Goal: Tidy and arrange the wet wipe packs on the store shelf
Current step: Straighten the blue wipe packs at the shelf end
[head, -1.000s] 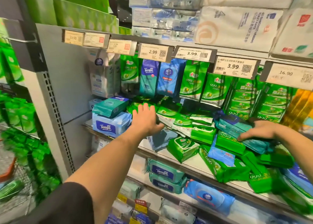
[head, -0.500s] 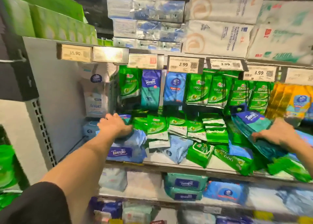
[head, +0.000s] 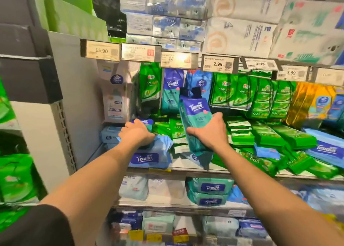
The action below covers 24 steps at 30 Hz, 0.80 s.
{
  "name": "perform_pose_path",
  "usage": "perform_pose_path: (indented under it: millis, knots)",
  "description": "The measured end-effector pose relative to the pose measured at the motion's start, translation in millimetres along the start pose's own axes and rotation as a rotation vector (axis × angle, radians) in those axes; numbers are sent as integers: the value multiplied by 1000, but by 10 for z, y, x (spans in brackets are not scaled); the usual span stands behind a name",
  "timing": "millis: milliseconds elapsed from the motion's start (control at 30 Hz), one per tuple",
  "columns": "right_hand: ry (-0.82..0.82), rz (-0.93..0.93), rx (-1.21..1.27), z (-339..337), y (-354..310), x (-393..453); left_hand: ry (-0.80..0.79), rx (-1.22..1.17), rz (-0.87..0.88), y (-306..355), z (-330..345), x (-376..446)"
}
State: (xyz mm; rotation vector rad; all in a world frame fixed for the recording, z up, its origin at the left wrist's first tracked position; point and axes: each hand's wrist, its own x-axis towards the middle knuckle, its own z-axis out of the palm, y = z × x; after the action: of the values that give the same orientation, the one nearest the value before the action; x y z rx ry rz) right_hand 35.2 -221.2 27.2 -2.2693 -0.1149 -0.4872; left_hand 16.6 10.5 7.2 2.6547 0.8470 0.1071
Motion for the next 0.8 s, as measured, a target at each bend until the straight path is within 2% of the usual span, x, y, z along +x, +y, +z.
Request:
perform_pose_path:
  millis: [300, 800]
  knots:
    - [125, -42, 136, 366, -203, -327, 87, 65, 24, -51, 178, -83]
    - [260, -193, 278, 380, -683, -192, 68, 50, 4, -35, 206, -62]
